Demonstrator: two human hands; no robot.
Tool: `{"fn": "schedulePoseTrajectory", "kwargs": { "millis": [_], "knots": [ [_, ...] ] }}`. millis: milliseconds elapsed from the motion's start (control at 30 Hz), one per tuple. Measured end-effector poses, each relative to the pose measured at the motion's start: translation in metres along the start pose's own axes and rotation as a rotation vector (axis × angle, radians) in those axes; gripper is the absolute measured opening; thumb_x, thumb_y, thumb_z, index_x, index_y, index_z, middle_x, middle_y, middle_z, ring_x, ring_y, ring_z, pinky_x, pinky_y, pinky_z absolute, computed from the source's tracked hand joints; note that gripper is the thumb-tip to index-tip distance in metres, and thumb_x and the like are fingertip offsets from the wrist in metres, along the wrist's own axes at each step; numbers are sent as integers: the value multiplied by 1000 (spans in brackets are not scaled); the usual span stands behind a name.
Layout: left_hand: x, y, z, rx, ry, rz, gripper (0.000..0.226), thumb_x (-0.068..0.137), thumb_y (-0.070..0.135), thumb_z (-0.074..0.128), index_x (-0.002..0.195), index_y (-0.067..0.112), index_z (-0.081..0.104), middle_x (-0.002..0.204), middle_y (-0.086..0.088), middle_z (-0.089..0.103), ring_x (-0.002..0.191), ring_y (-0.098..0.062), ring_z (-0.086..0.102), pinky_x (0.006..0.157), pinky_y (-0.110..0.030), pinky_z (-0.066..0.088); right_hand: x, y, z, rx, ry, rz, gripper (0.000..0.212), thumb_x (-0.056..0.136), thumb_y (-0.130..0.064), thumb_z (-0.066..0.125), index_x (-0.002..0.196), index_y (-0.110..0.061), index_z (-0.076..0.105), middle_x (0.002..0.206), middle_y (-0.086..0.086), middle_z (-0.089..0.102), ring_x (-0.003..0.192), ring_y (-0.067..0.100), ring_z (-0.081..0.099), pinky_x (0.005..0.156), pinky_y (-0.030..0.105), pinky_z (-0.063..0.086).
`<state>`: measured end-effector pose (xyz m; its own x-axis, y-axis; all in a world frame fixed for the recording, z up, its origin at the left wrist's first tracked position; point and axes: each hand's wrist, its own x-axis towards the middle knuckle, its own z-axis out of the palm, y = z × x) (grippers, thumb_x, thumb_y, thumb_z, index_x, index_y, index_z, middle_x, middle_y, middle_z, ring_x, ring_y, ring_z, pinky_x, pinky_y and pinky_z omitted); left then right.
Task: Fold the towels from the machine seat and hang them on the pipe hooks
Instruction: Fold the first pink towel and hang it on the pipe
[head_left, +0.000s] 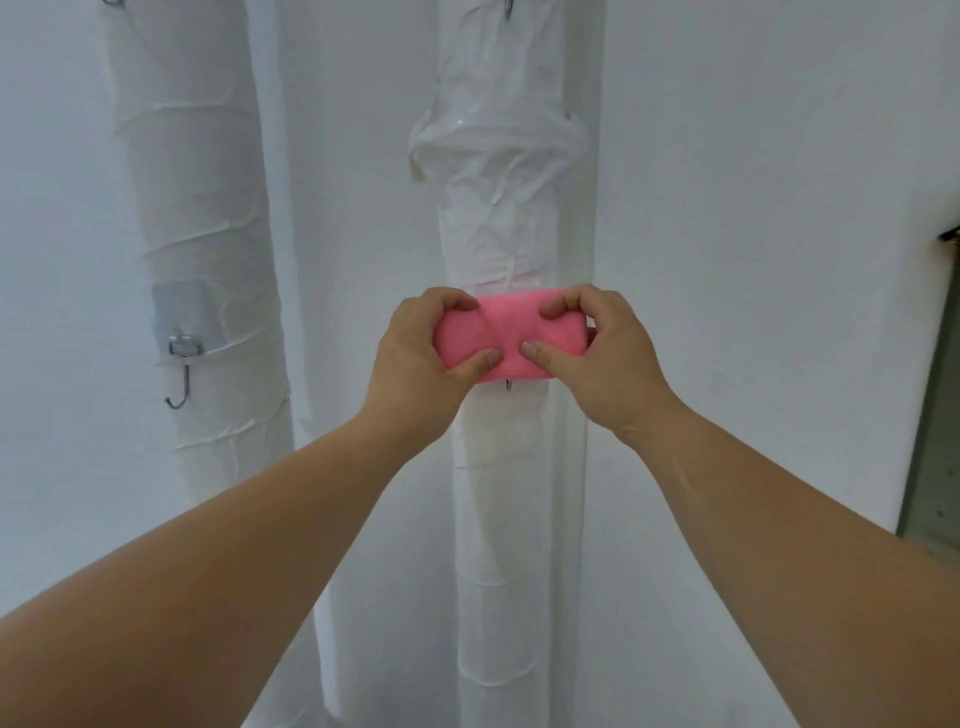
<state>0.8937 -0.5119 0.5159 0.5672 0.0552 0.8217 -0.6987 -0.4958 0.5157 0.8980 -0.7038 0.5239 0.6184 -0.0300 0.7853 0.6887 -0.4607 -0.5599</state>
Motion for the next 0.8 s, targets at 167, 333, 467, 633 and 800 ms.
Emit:
{"fn": "schedulePoseTrajectory", "kwargs": {
  "millis": [167,333,467,633,800],
  "knots": [
    [4,-12,5,-46,-9,-26,53,71,19,89,109,38,58,117,11,59,101,4,54,82,-8,42,4,11,4,10,11,-5,39,72,-20,89,96,-34,61,116,-5,53,100,6,57,88,28,54],
    [4,-18,5,-77,-30,-29,53,68,21,91,106,39,59,113,15,60,100,0,57,85,-19,48,3,18,8,38,10,12,41,72,-18,89,92,-37,59,114,-8,53,98,8,58,85,26,53],
    [-6,-24,8,-120,-48,-63,50,67,21,92,101,38,59,113,14,63,101,-6,60,86,-24,53,-9,24,10,48,5,28,42,72,-16,89,93,-37,60,114,-9,55,98,8,59,83,26,53],
    [-11,-24,10,74,-9,61,36,79,42,80,109,33,62,120,6,54,99,-5,57,90,-30,53,-14,17,9,-111,8,-1,24,84,-29,79,96,-31,58,113,-11,50,99,-3,54,87,20,47],
    [-3,-27,16,630,94,412,37,96,41,54,125,18,61,150,-7,50,136,-32,48,114,-54,30,-15,10,21,-514,159,-160,33,92,-46,60,99,-15,52,113,1,53,104,24,54,91,38,46]
  ]
}}
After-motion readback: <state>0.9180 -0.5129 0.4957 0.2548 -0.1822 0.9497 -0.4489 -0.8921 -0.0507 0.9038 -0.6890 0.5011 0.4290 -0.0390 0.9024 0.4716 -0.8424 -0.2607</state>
